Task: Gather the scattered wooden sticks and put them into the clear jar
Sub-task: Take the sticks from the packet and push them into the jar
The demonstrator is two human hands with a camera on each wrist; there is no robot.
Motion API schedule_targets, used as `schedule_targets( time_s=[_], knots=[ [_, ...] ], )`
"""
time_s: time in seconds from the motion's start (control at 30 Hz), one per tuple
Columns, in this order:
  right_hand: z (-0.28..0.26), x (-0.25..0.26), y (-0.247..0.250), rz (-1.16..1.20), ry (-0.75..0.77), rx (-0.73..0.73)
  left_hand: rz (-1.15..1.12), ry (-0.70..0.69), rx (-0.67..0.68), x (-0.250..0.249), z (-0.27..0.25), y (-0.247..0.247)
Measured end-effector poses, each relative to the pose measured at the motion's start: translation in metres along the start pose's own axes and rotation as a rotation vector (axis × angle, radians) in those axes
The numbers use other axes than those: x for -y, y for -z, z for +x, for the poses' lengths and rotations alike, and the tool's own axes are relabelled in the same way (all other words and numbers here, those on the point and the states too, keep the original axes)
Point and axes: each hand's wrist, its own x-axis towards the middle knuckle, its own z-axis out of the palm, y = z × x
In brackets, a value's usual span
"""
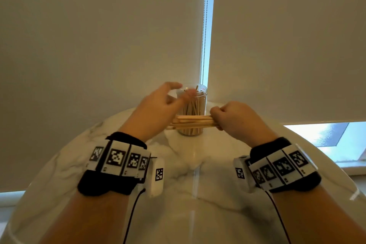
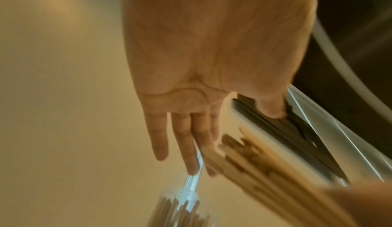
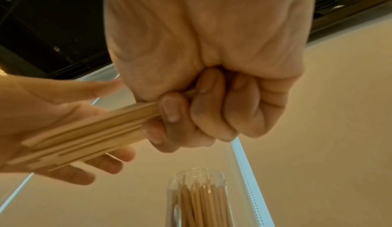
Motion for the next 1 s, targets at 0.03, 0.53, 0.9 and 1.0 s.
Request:
schedule_targets(
  time_s=[0.03, 0.53, 0.9, 1.0],
  knots=[
    [0.001, -0.005, 0.002, 0.027, -0.044, -0.007, -0.117, 0.075, -0.109, 0.003, 0.003, 0.004],
    [0.0, 0.011, -0.005, 0.178, -0.079, -0.168, -0.611, 0.342, -0.154, -0.024, -0.002, -0.027],
    [-0.003, 0.02, -0.004, 0.261, 0.002, -0.228, -0.578, 0.116, -0.371, -0.018, -0.002, -0.043],
    [-0.003, 0.02, -0.005, 0.16, -0.03, -0.286, -0.602, 0.196, -0.329, -0.019, -0.002, -0.046]
  ],
)
